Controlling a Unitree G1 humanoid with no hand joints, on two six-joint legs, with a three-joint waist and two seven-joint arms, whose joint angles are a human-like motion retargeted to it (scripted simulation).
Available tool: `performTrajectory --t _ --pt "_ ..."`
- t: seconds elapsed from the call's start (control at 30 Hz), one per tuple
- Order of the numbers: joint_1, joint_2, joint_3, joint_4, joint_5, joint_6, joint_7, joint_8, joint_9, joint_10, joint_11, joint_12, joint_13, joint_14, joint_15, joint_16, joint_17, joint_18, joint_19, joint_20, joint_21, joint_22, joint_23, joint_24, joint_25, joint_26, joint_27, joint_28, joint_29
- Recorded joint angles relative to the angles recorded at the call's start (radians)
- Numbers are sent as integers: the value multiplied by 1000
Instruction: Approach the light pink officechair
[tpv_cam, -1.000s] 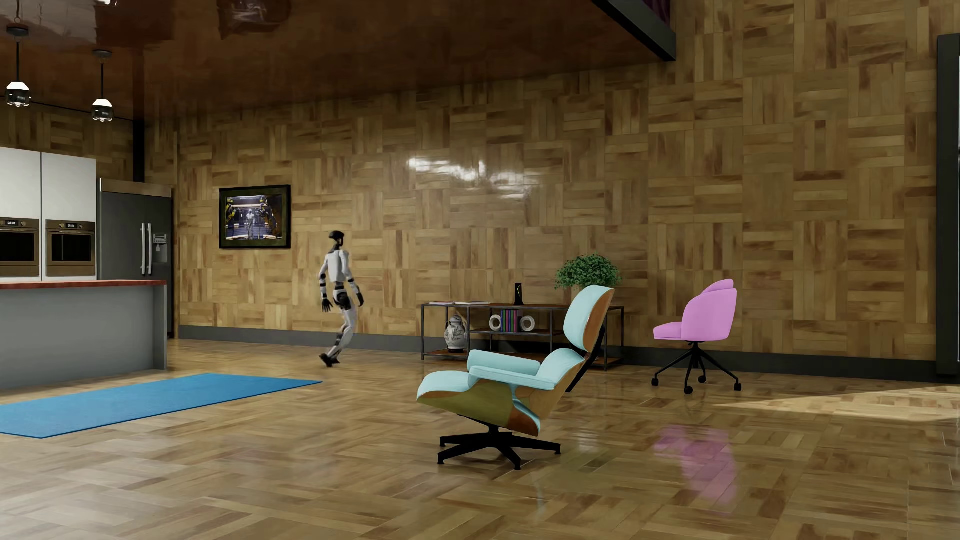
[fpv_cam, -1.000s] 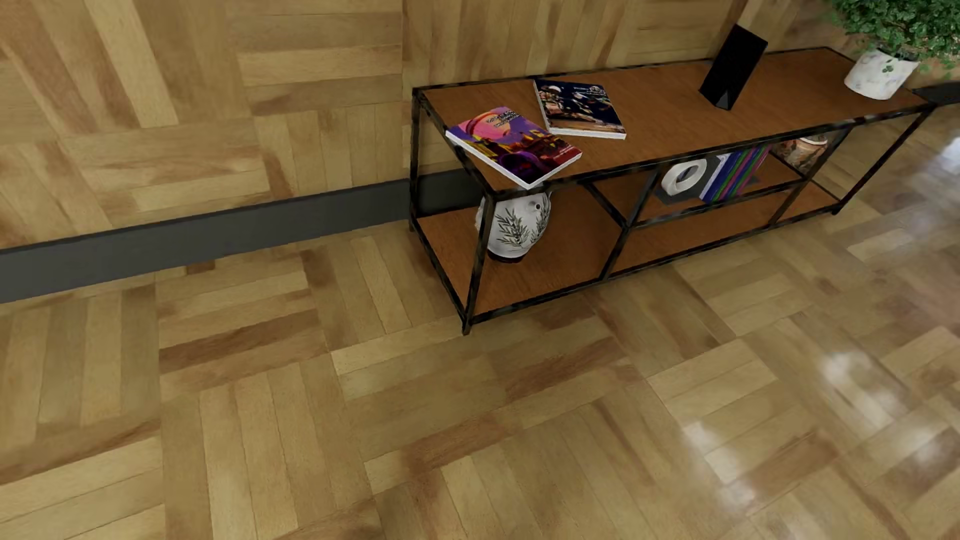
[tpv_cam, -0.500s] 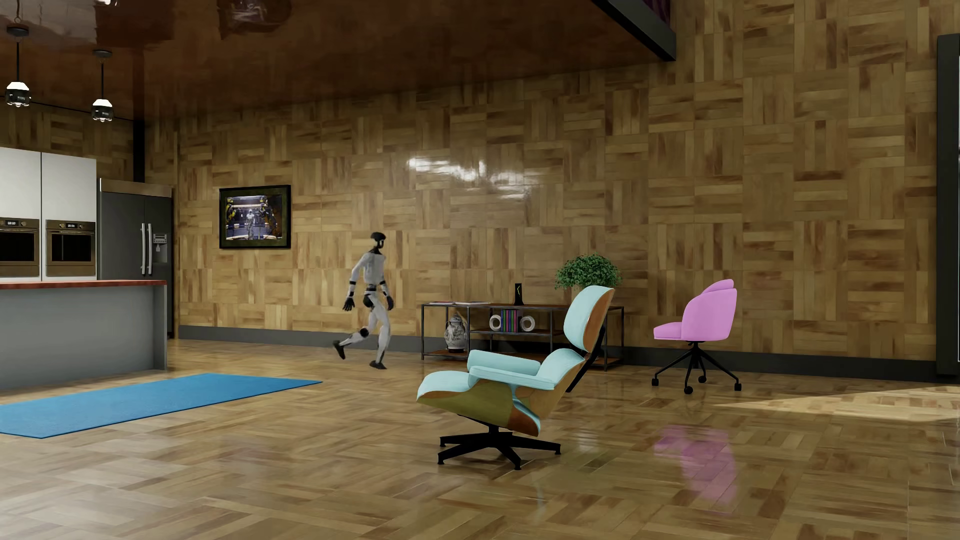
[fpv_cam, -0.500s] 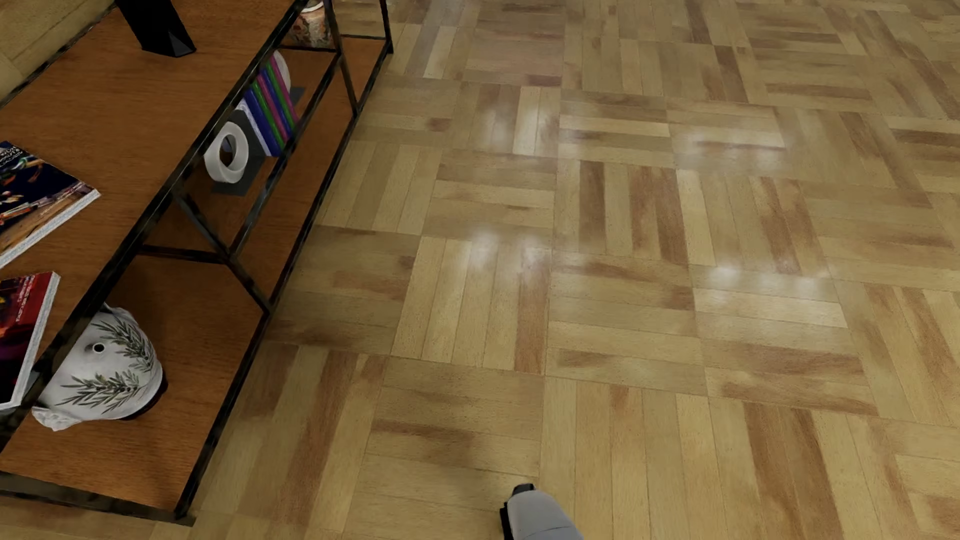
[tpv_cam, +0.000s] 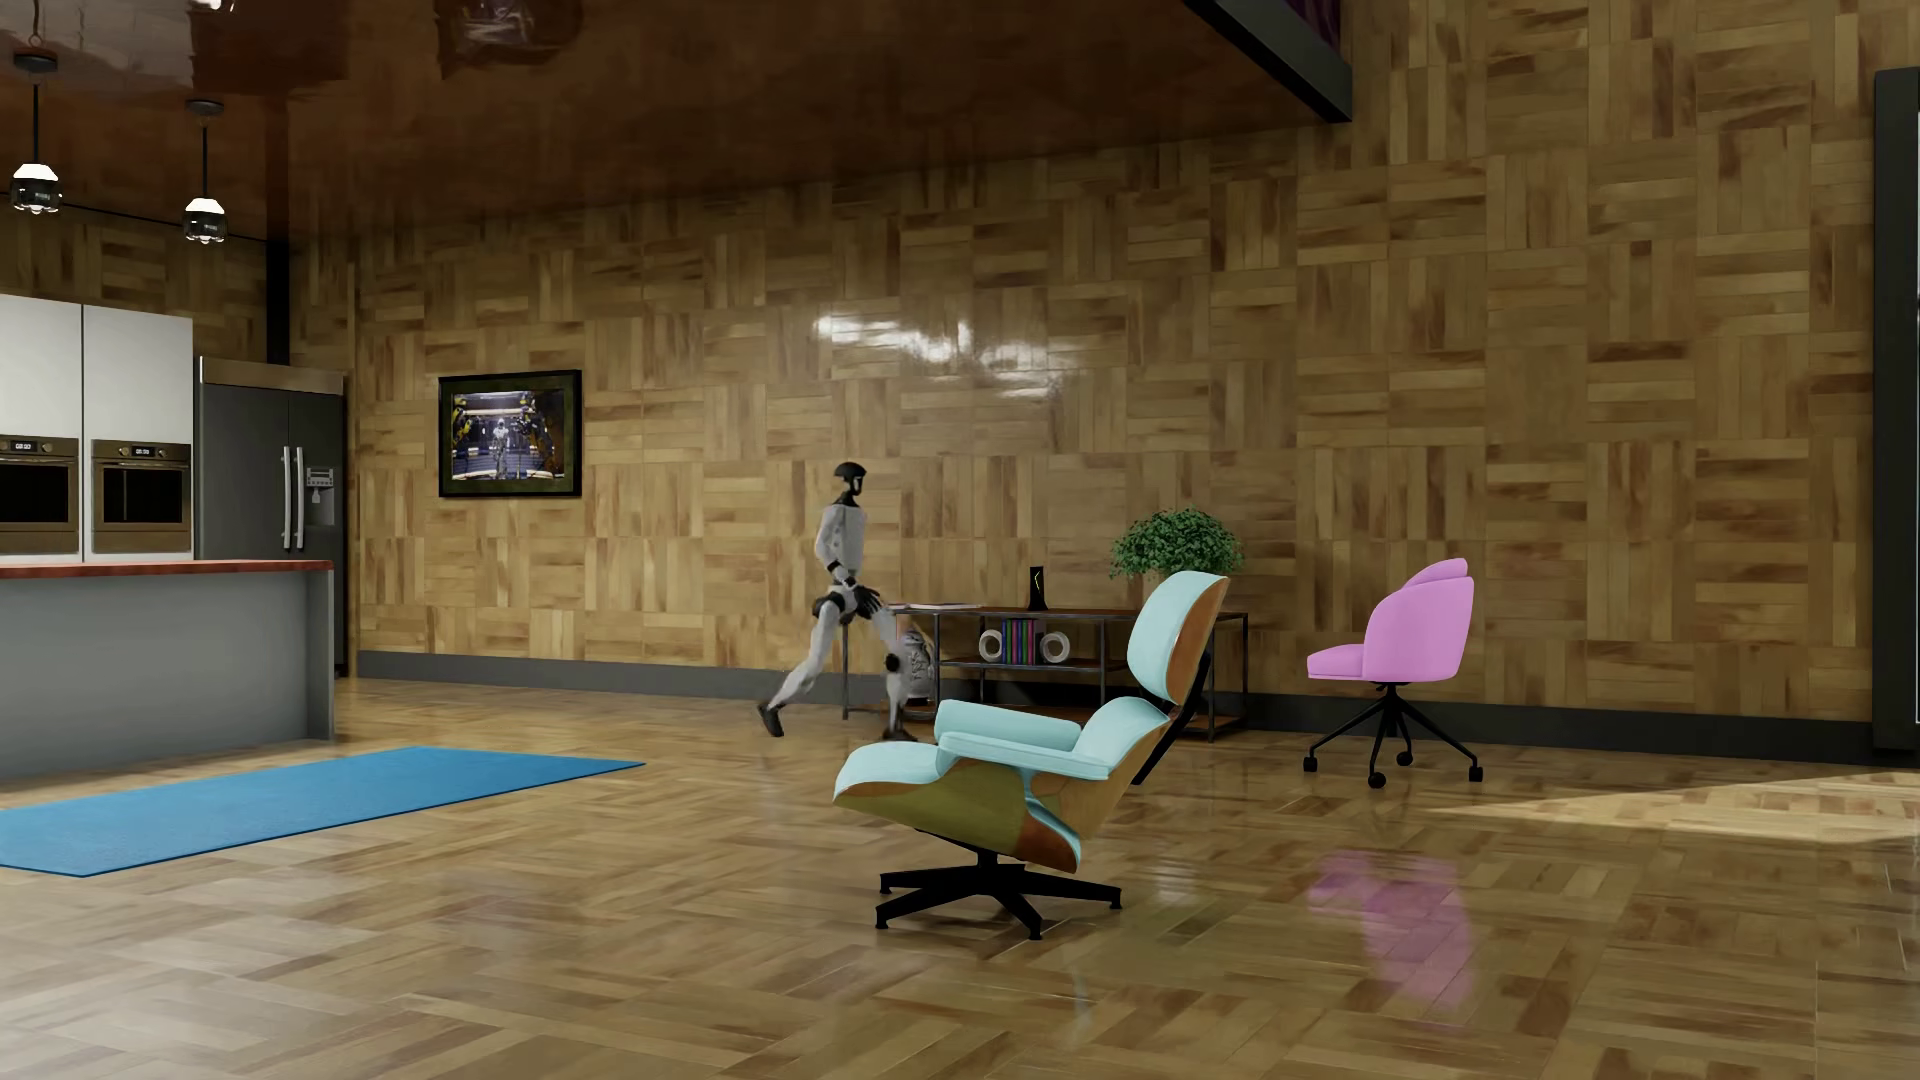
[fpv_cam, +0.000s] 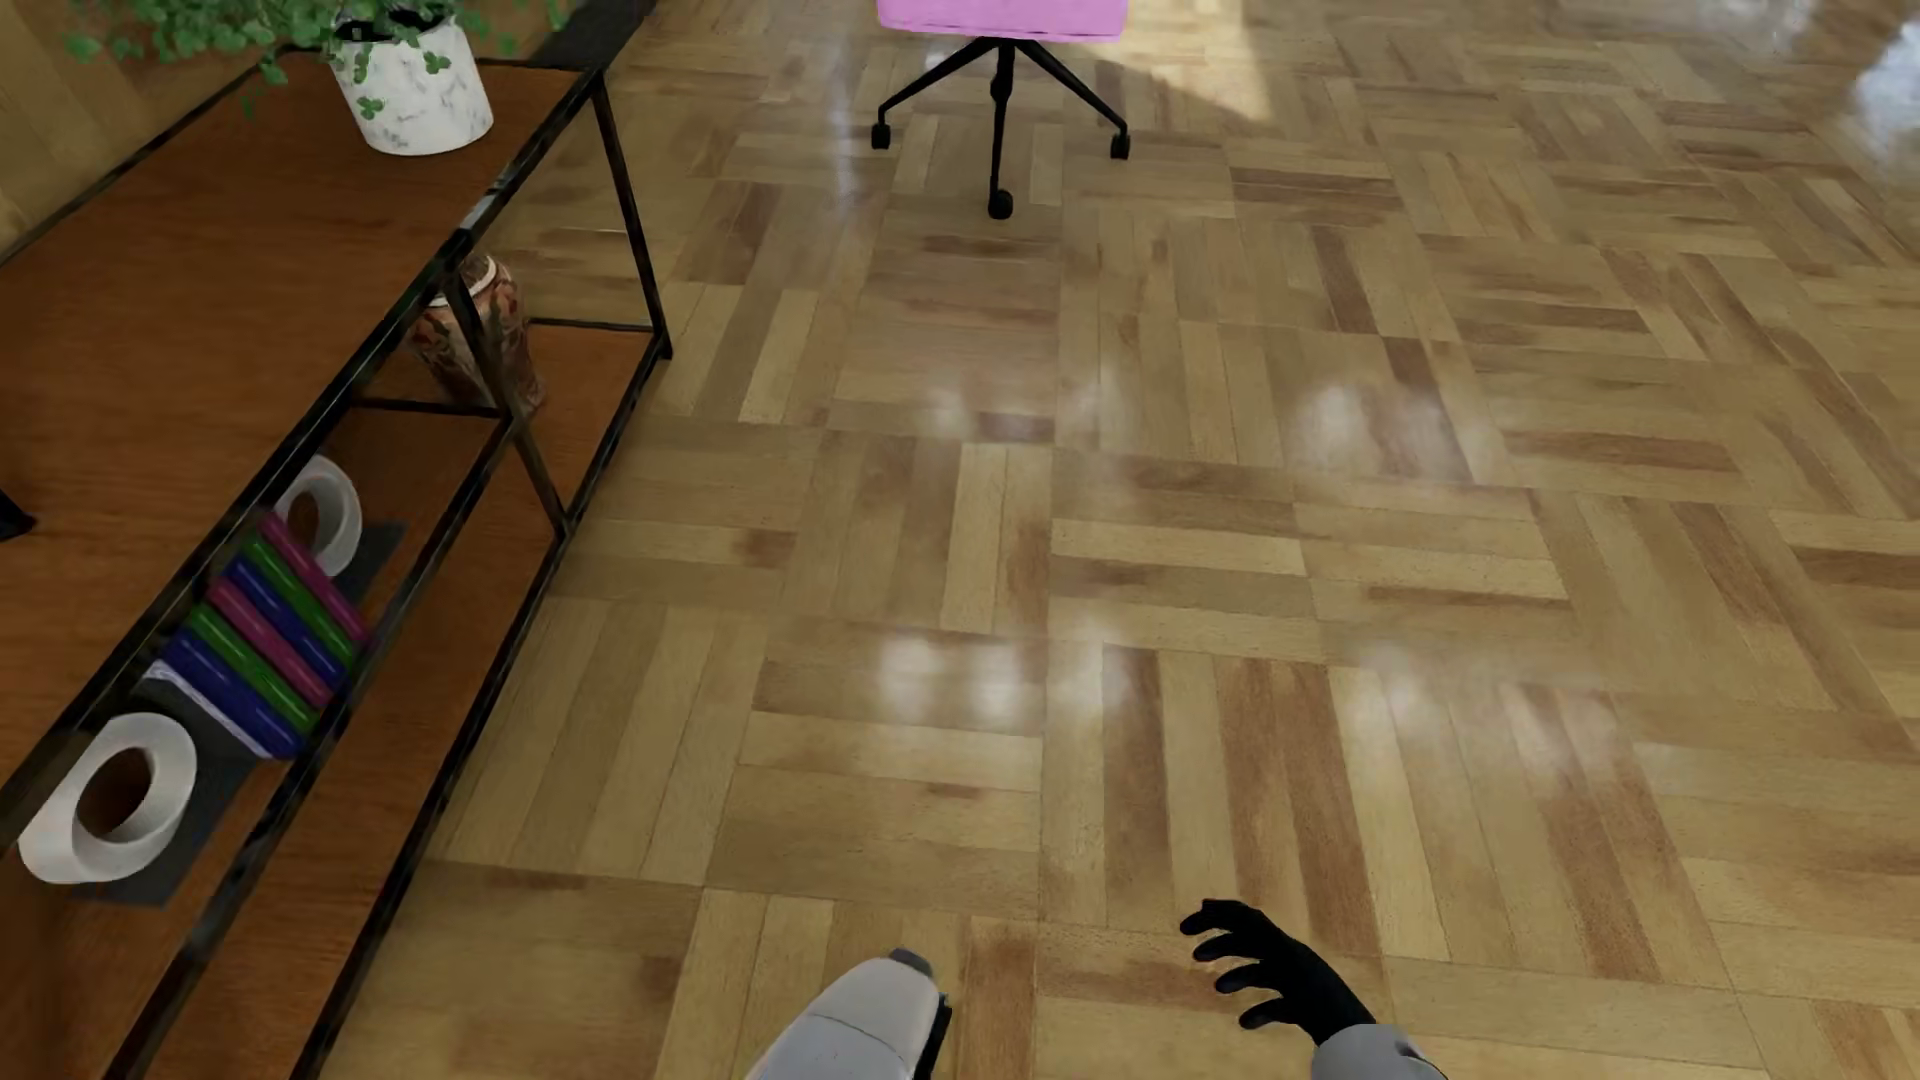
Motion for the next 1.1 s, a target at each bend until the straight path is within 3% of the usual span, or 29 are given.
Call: performTrajectory --t 0.03,0.07,0.1,0.17,0.2,0.23,0.3,0.33,0.37,0.4,0.43,0.47,0.5,0.53,0.57,0.6,0.63,0.67,0.73,0.8,0.87,0.9,0.93,0.97,1.0,1.03,1.07,1.1 --pt "51 -59 -29 -27 -21 -6 0 0 10 66 190 -35 28 -49 160 -9 10 0 0 -3 7 31 38 0 0 0 0 0 0" --pt "102 -188 -67 -43 8 7 0 0 2 84 457 -44 41 -110 276 -26 5 0 0 22 61 5 78 0 0 0 0 0 0" --pt "198 -297 -143 -84 6 -2 0 0 15 47 669 -59 45 -126 265 -36 11 0 0 39 125 -40 132 0 0 0 0 0 0" --pt "375 -506 -304 -103 67 46 0 0 23 -62 812 -117 119 -118 245 -55 19 0 0 91 188 -158 206 0 0 0 0 0 0" --pt "484 -591 -366 -102 94 74 0 0 29 -129 744 -143 187 -119 272 -62 18 0 0 100 173 -230 218 0 0 0 0 0 0" --pt "580 -660 -409 -98 111 73 0 0 34 -184 581 -172 186 -123 346 -58 54 0 0 141 267 -296 385 0 0 0 0 0 0" --pt "748 -763 -492 -76 123 89 0 0 26 -274 153 -229 281 -152 479 -56 31 0 0 183 369 -441 406 0 0 0 0 0 0" --pt "817 -783 -524 -69 112 78 0 0 20 -292 -43 -266 315 -186 338 -44 37 0 0 213 393 -496 431 0 0 0 0 0 0" --pt "862 -809 -558 -60 98 68 0 0 10 -295 -152 -298 345 -226 35 -31 35 0 0 226 429 -536 440 0 0 0 0 0 0" --pt "895 -837 -588 -40 83 63 0 0 3 -284 -126 -319 372 -263 -166 -23 38 0 0 251 444 -558 449 0 0 0 0 0 0" --pt "928 -861 -624 -19 87 64 0 0 7 -261 -133 -330 392 -260 -171 -22 40 0 0 271 466 -560 460 0 0 0 0 0 0" --pt "972 -881 -644 6 105 74 0 0 12 -234 -112 -327 405 -213 10 -32 40 0 0 291 482 -528 476 0 0 0 0 0 0" --pt "968 -918 -637 22 136 89 0 0 -7 -172 -68 -310 409 -88 271 -45 45 0 0 303 495 -488 489 0 0 0 0 0 0" --pt "925 -923 -620 70 183 123 0 0 -12 -12 15 -290 398 111 403 -70 45 0 0 288 522 -404 507 0 0 0 0 0 0" --pt "880 -868 -595 85 213 128 0 0 0 159 71 -267 379 278 400 -88 41 0 0 259 515 -306 505 0 0 0 0 0 0" --pt "762 -807 -571 84 240 117 0 0 10 372 78 -255 341 265 375 -79 53 0 0 208 499 -223 487 0 0 0 0 0 0" --pt "662 -709 -525 99 261 120 0 0 32 542 52 -260 311 106 324 -91 41 0 0 146 466 -138 435 0 0 0 0 0 0" --pt "577 -617 -446 84 262 96 0 0 33 621 28 -239 274 -48 271 -87 41 0 0 110 433 -74 392 0 0 0 0 0 0" --pt "420 -442 -317 64 237 60 0 0 28 544 -44 -164 183 -150 150 -79 24 0 0 69 365 -8 282 0 0 0 0 0 0" --pt "335 -284 -222 57 193 35 0 0 15 218 -118 -77 104 -112 21 -58 4 0 0 48 246 12 164 0 0 0 0 0 0" --pt "280 -161 -170 77 188 45 0 0 -8 -171 -179 -25 20 91 -107 -44 -3 0 0 46 109 13 90 0 0 0 0 0 0" --pt "257 -132 -149 83 172 43 0 0 -25 -235 -177 -14 -19 437 -146 -40 -9 0 0 41 57 13 57 0 0 0 0 0 0" --pt "232 -125 -119 86 152 43 0 0 -35 -677 -160 -12 -45 642 -159 -42 -15 0 0 39 12 27 21 0 0 0 0 0 0" --pt "184 -82 -122 82 153 46 0 0 -46 -293 -152 -3 -60 642 -146 -51 -15 0 0 75 7 45 17 0 0 0 0 0 0" --pt "178 -59 -102 59 120 39 0 0 -46 -220 -105 -6 -46 377 -104 -59 -14 0 0 90 -13 57 -1 0 0 0 0 0 0" --pt "190 -64 -94 30 116 37 0 0 -63 -166 -11 -1 -3 225 -18 -58 6 0 0 99 -54 64 -18 0 0 0 0 0 0" --pt "186 -93 -121 -35 69 23 0 0 -73 -99 138 3 37 89 112 -65 22 0 0 101 -46 83 12 0 0 0 0 0 0" --pt "254 -154 -124 -54 29 5 0 0 -59 -52 336 -11 59 6 227 -67 36 0 0 108 2 87 71 0 0 0 0 0 0"
